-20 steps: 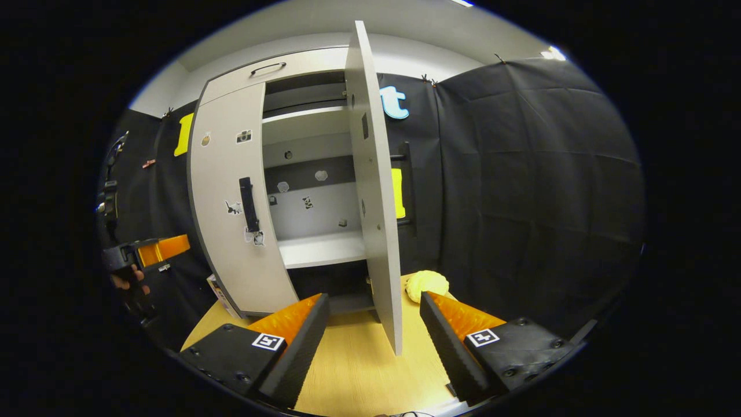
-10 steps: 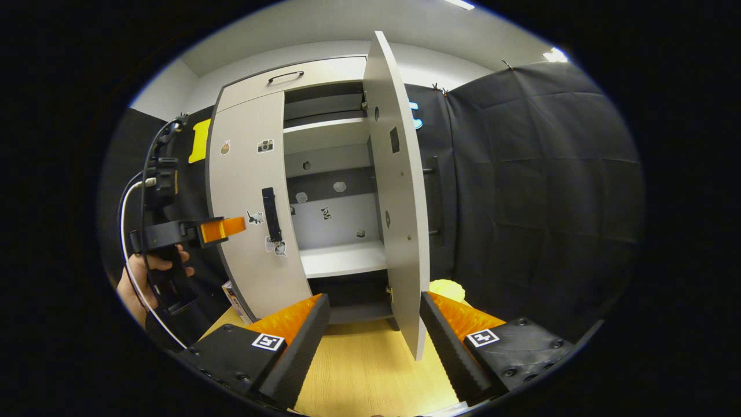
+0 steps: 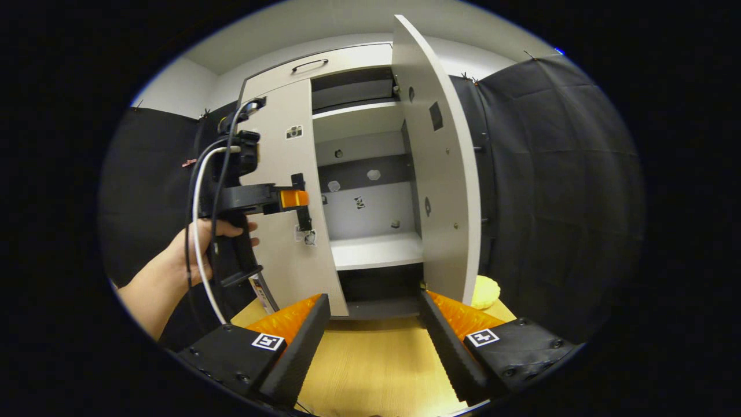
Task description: Open the right door of the double-door shoe cabinet with the right hand, and open the left door with the left hand.
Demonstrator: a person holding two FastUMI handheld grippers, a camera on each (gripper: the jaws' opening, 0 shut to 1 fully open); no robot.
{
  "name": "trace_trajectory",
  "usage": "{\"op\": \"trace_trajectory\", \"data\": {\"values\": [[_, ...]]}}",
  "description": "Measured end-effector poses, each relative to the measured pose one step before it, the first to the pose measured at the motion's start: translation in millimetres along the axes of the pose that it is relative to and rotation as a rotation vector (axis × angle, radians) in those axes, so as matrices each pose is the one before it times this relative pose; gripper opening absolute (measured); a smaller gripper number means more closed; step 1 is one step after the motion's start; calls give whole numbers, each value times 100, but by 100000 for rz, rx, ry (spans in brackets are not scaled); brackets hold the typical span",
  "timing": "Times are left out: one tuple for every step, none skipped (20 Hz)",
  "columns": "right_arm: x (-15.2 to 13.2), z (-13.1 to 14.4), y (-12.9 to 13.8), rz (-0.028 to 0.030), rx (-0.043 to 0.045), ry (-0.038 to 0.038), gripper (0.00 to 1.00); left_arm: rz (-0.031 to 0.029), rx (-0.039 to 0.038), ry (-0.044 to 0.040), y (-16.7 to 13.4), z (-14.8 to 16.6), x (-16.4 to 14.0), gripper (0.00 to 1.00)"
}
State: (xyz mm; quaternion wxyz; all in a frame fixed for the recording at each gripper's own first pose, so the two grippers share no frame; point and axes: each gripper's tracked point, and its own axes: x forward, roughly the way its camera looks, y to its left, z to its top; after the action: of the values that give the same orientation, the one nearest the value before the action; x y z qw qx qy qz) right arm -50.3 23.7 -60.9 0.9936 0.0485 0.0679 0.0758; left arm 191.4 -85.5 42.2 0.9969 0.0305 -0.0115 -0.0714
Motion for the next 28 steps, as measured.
{"op": "trace_trajectory", "data": {"values": [[314,6,268,1881,-1077,-74,98,783,518,357,89,-98,615,95],[395,-105,201,1658,-764,2,98,934,433,952,53,-228,570,95],[265,19,184,1469,-266,-145,98,-13,29,891,-155,-146,485,94],[350,94,89,1321,144,-460,98,198,-249,754,-161,-167,374,92],[243,105,39,916,4,-248,98,188,-184,196,-79,-109,329,88],[348,62,-57,669,-125,-160,98,950,-97,480,20,-144,271,87],[358,-62,-70,796,-155,-84,98,846,205,209,10,-44,285,81],[264,57,-35,735,-18,-74,98,1033,284,11,135,-74,291,76],[327,-20,-10,777,11,-164,98,591,116,340,96,-55,277,69],[203,29,-75,682,-37,-44,98,-164,-418,503,-58,-146,242,67],[292,-106,-72,521,-83,-59,98,-33,-943,445,-27,-175,251,61],[214,-52,-69,482,76,30,98,691,-1170,-14,114,-141,41,58],[177,-90,-52,383,223,155,98,-443,-658,-898,-99,85,219,52],[221,-164,-115,267,257,233,98,-1008,-515,-244,-235,-43,-239,51],[207,-189,-83,200,285,442,98,-1496,-173,-1635,-304,208,-285,45],[-117,-9,93,289,408,513,98,-588,566,-1308,-4,-133,327,36],[-15,-159,26,231,448,584,98,-273,786,-256,25,-94,-50,34],[155,-153,-47,130,315,652,98,-236,608,625,-10,-305,10,33],[176,-146,-97,-91,246,630,98,-419,291,-168,-25,80,24,29],[107,-215,-94,-65,324,708,98,-558,59,290,38,-66,-34,27],[199,-346,-113,27,586,825,98,-706,-785,-542,-27,112,-10,20],[98,-181,-80,6,571,561,98,-282,-1175,-376,-43,11,-44,17],[71,-19,-180,-111,286,225,98,271,-297,36,-7,-33,-46,11],[-111,19,-100,-260,-121,-94,98,624,-284,-367,55,-20,-71,10],[-94,134,6,-291,-330,-341,98,467,-295,174,-7,-37,27,9],[-45,94,-48,-374,-237,-300,98,125,-204,-128,51,-5,-142,9],[-123,117,-81,-154,-82,-271,98,-266,-551,91,7,-32,-200,8],[-96,2,-61,-91,-27,-116,98,-536,-523,-87,11,-33,-130,9]]}}
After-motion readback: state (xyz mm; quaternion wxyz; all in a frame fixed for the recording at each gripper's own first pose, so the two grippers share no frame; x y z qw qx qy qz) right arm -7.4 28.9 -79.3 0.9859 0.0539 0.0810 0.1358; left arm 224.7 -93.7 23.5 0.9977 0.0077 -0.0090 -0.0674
